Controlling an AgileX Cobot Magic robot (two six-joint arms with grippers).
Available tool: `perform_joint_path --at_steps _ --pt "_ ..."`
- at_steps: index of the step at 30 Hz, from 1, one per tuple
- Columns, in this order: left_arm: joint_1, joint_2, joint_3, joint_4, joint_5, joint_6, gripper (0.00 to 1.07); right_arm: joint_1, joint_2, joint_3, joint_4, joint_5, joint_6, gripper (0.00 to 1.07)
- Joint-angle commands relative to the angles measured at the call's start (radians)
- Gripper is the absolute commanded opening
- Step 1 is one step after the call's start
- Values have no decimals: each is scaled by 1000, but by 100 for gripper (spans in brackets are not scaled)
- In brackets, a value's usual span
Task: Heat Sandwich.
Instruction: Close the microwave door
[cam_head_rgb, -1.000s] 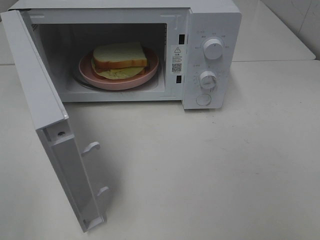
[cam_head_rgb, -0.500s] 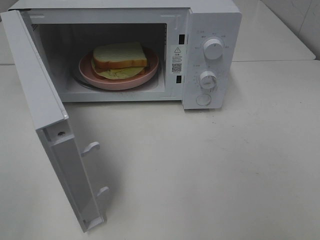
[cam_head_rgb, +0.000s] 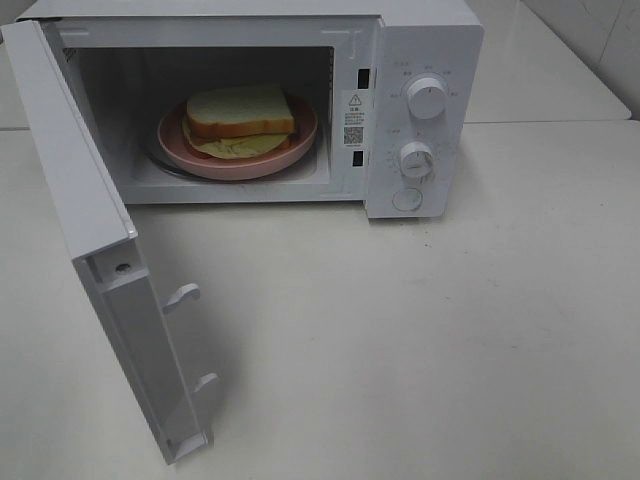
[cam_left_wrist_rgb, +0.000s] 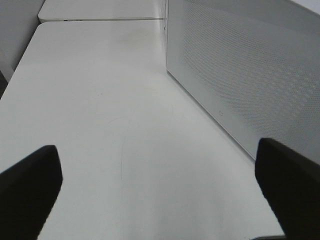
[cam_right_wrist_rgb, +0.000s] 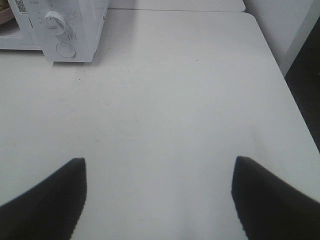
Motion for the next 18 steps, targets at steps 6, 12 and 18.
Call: perform_joint_path --at_steps 6,12,18 --pt "1 -27 3 0 -2 1 101 -8 -27 2 4 -11 0 76" --pt "1 -27 3 0 -2 1 101 -8 -27 2 4 -11 0 76" --pt "1 -27 3 0 -2 1 101 -8 -27 2 4 -11 0 76"
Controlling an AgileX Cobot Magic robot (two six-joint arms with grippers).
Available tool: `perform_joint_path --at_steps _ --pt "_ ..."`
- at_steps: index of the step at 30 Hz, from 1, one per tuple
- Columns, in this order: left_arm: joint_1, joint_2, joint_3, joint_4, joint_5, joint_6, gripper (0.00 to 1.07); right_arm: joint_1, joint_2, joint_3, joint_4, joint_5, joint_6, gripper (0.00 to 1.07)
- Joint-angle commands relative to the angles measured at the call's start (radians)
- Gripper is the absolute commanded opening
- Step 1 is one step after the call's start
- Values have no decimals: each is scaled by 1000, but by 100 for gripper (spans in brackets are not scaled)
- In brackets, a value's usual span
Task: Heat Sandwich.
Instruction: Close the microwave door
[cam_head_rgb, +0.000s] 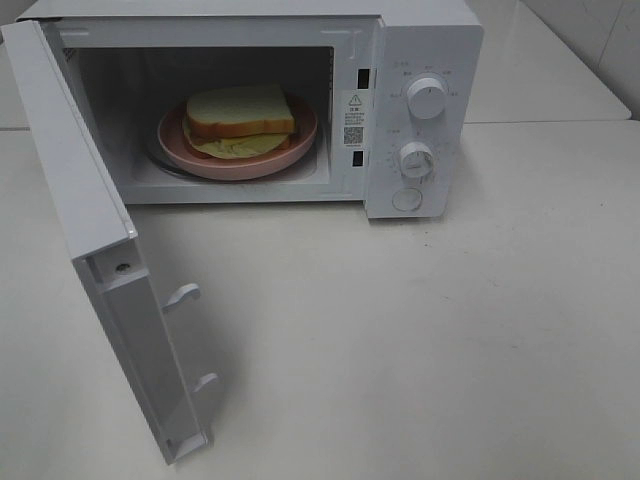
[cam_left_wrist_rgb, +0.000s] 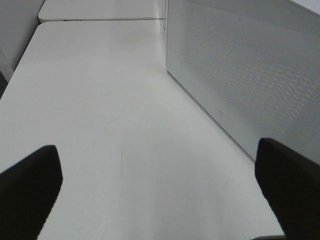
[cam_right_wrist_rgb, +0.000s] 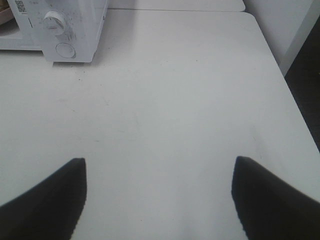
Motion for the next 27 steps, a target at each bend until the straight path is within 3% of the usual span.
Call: perform_joint_path --at_steps 1,27 --pt "1 -27 3 0 -2 0 101 -5 -27 2 3 -10 0 76" --pt "1 -27 3 -9 -2 -1 101 -5 -27 2 3 -10 0 76"
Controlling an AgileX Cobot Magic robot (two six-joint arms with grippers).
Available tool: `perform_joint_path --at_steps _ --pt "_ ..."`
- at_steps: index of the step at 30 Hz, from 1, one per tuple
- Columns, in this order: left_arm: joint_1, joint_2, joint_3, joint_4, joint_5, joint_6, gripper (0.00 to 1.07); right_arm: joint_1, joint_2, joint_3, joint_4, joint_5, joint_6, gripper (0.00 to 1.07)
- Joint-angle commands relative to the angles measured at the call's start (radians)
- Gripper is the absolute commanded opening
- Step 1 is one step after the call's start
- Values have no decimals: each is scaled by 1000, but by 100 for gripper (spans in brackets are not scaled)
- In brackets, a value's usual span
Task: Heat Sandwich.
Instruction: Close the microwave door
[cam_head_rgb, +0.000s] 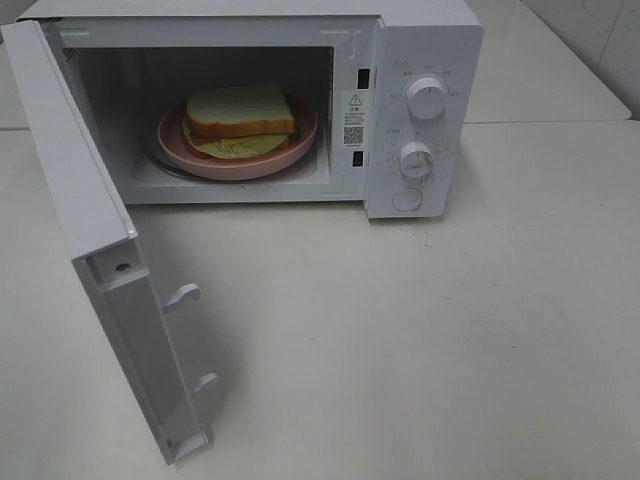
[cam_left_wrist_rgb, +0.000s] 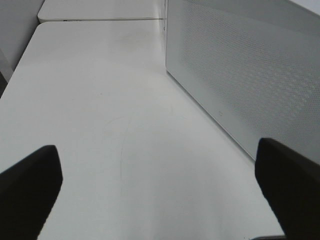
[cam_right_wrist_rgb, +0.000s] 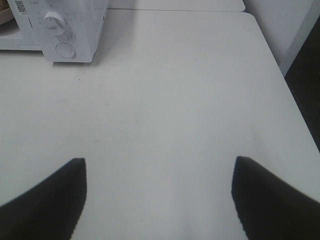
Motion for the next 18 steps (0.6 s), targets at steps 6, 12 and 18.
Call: perform_joint_path --at_steps 6,12,18 --pt "1 -21 -8 -7 -16 -1 101 -5 -27 2 3 -10 0 76" --pt "1 93 -29 -3 -125 -8 97 -5 -27 2 3 -10 0 76" --pt "1 243 -27 -22 -213 -8 77 -5 -27 2 3 -10 0 76"
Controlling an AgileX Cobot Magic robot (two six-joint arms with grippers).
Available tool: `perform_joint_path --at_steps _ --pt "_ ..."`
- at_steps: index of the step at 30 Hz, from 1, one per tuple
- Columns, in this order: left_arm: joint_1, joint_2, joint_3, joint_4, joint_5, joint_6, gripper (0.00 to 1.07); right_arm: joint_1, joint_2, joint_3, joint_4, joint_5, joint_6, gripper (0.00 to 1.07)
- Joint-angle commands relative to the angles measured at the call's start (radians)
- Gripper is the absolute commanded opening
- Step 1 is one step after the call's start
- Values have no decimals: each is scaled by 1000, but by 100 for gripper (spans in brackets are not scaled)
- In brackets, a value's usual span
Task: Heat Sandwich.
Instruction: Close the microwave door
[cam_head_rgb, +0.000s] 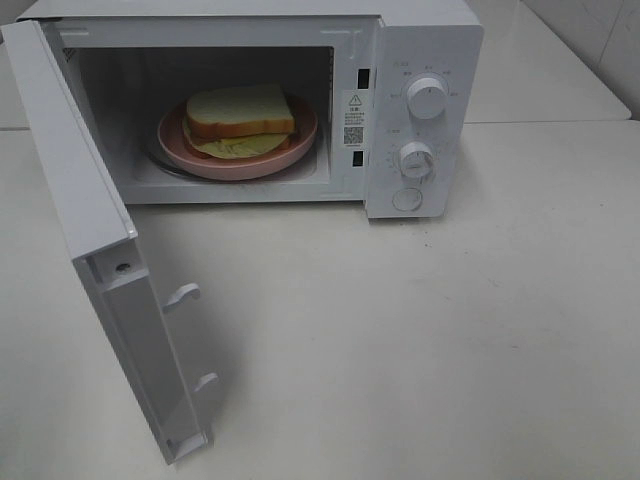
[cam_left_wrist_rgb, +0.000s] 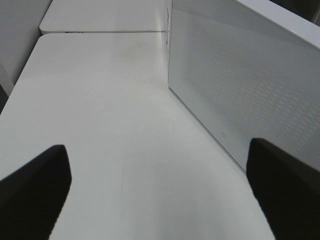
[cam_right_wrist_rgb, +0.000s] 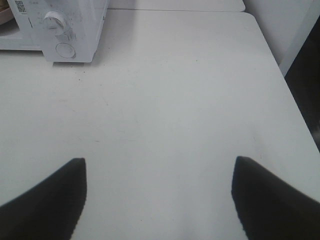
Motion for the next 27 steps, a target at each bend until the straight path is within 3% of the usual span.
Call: perform_joint_path --at_steps 1,2,4,6,7,11,12,13,27 --pt "1 81 -4 -28 -64 -7 71 -5 -27 2 3 -10 0 76" --pt "1 81 -4 -28 -64 -7 71 -5 -27 2 3 -10 0 76" --pt "1 165 -4 -33 -94 -7 54 -5 -27 2 3 -10 0 76" --pt "1 216 -3 -32 -115 -7 43 -5 -27 2 3 -10 0 76" --pt "1 216 -3 -32 -115 -7 43 -5 -27 2 3 -10 0 76" --pt "1 357 -1 -26 -198 -7 13 -5 -27 2 3 -10 0 76" --pt "1 357 -1 -26 -198 -7 13 -5 -27 2 3 -10 0 76" --pt "1 415 2 -26 -240 -7 0 -5 -27 2 3 -10 0 76" --pt "1 684 179 -26 -897 9 0 -5 -27 2 3 -10 0 76"
